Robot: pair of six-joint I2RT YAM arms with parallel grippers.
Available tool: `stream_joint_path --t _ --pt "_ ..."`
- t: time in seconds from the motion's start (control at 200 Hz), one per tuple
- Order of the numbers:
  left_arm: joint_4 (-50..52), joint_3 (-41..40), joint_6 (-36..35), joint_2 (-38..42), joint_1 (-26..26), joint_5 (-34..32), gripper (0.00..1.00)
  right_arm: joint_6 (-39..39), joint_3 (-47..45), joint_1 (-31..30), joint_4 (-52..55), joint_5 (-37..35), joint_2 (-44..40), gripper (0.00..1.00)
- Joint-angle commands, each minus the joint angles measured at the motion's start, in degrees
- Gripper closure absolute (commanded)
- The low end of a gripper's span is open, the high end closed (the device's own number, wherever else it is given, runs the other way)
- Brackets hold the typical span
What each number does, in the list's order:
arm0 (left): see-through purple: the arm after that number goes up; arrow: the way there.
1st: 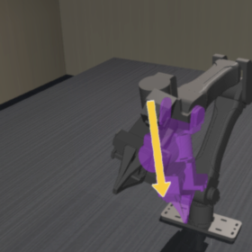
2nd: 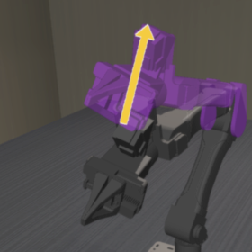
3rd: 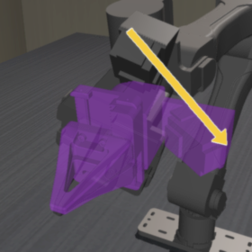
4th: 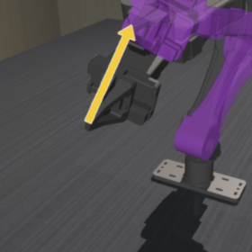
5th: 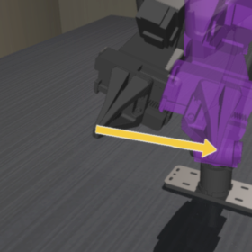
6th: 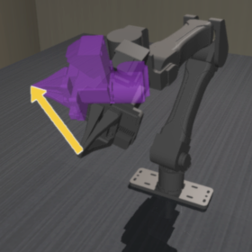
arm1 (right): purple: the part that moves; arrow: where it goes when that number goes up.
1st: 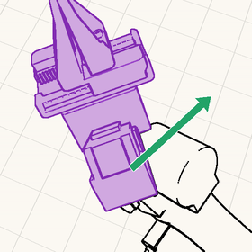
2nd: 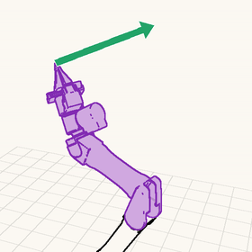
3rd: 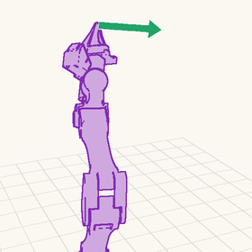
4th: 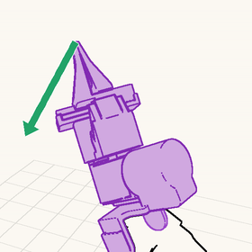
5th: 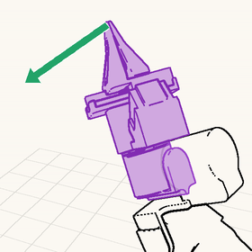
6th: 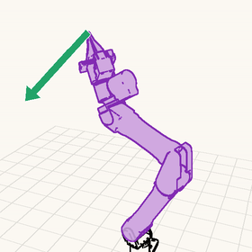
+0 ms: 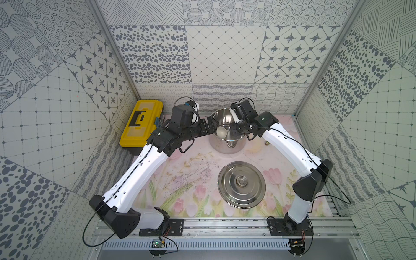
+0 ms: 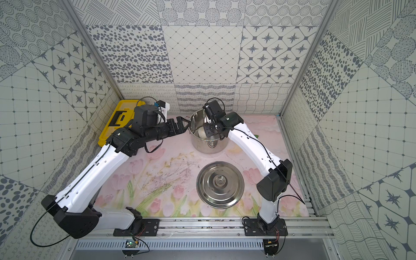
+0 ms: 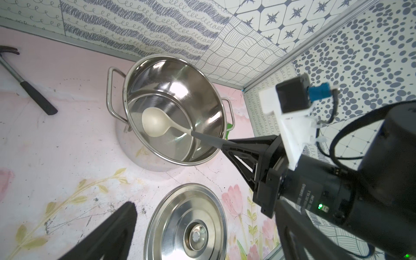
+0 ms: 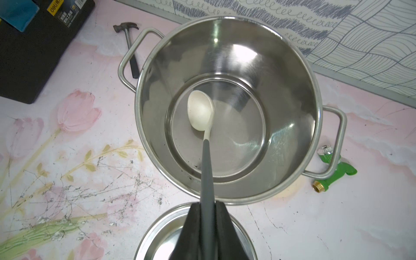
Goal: Stir the soup with a spoon
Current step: Stir the soup in the pan with a stick.
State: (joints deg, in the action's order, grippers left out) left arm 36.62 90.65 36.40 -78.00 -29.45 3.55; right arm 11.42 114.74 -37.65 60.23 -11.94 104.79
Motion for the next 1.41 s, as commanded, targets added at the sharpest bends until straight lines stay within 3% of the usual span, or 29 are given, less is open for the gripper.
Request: stream_joint_path --t 0.0,0.415,0.73,1.11,1.401 --pt "-3.6 -3.1 -1.4 1.1 -0.1 -1.8 0.01 0.2 4.9 -0.1 -0.8 -1.3 2.4 1.00" --pt "-8.8 -4.3 -9.4 1.5 0.0 3.0 0.00 -1.1 11.8 4.3 0.3 -5.0 7.0 1.00" --pt "-13.8 -6.6 -11.7 2.2 -0.1 9.0 0.01 -2.3 4.6 7.8 0.3 -4.8 1.3 1.00" --pt "-17.5 -9.4 -11.6 2.2 -0.1 6.4 0.00 1.9 -10.2 7.1 -0.7 -0.1 -10.4 1.00" --pt "-11.3 -10.5 -7.9 0.4 -0.1 -1.6 0.00 6.2 -10.9 2.5 -4.1 2.0 -8.8 1.00"
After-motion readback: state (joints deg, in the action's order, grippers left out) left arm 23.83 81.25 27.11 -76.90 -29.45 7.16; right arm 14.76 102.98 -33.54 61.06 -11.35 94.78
